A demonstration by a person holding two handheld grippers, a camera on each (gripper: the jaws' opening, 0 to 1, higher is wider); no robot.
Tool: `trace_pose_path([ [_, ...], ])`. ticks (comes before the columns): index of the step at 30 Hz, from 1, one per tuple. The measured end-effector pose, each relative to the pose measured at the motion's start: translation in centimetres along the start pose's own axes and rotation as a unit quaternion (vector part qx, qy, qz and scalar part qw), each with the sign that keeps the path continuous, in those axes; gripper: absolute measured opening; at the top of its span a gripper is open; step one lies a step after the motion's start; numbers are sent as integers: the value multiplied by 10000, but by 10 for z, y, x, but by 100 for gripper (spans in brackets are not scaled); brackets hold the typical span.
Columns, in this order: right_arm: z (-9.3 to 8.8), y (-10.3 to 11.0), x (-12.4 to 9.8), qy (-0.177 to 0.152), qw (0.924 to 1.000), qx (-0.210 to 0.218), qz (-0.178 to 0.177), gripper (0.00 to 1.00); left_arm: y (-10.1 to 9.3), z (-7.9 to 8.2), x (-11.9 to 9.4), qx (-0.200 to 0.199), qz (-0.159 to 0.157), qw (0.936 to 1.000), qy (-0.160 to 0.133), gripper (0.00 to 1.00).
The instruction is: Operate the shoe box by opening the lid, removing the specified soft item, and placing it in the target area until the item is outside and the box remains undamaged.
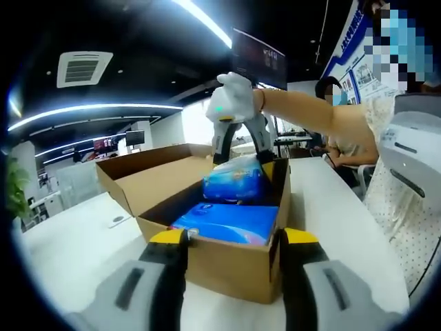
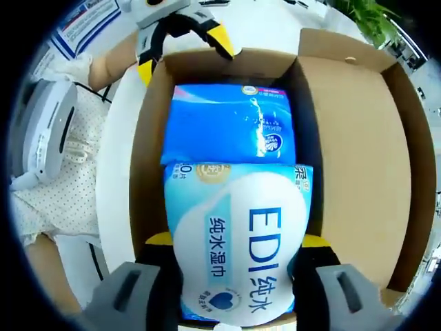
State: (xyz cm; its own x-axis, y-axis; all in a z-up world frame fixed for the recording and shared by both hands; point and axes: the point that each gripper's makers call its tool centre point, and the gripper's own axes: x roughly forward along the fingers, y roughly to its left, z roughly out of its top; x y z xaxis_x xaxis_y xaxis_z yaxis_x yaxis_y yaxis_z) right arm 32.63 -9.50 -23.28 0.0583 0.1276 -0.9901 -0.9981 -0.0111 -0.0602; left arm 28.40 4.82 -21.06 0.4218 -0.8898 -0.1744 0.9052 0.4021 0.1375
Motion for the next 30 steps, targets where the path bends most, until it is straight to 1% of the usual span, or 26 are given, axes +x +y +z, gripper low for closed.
trace_pose_path([
  [3, 1, -3, -9, 14, 10000, 4, -96, 64, -1, 0, 0, 9, 9, 10000, 13, 55],
  [11, 1, -7, -35, 28, 9999, 41, -163, 64, 0, 0, 1, 17, 14, 10000, 20, 55],
  [16, -11, -8, -44, 211, 9994, 133, -250, 64, 0, -1, 1, 20, 17, 10000, 24, 55],
  [26, -35, -2, -54, 354, 9983, 338, -301, 64, 1, -1, -1, 18, 20, 10000, 13, 55],
  [30, -43, 2, -59, 323, 9979, 463, -322, 64, 0, -1, -1, 21, 20, 10000, 18, 55],
])
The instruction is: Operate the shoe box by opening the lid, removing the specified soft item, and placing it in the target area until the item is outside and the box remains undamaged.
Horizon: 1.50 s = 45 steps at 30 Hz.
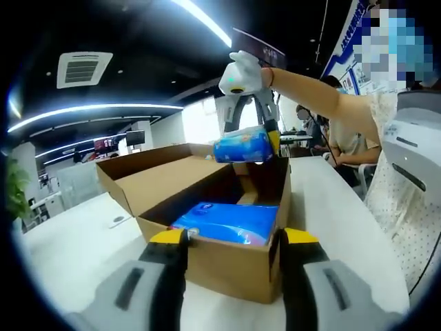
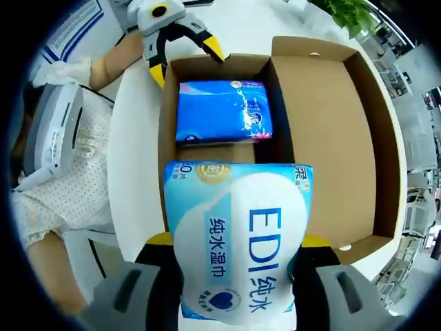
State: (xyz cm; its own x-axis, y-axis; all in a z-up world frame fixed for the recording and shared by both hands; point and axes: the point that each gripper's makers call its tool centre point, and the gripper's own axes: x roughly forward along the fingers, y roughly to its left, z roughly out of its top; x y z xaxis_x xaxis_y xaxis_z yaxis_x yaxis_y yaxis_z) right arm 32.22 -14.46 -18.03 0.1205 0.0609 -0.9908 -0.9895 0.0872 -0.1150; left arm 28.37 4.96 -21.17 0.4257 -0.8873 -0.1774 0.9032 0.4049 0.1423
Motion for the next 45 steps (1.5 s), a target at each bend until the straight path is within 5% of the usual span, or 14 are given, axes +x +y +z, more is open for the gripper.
trace_pose_path([
  [30, -71, 0, 7, 231, 9984, 518, -84, 64, 1, 1, 0, 3, -8, 10000, -50, 55],
  [45, -124, -4, 5, 281, 9913, 1273, -164, 64, 0, 1, -3, 16, -3, 10000, -79, 55],
])
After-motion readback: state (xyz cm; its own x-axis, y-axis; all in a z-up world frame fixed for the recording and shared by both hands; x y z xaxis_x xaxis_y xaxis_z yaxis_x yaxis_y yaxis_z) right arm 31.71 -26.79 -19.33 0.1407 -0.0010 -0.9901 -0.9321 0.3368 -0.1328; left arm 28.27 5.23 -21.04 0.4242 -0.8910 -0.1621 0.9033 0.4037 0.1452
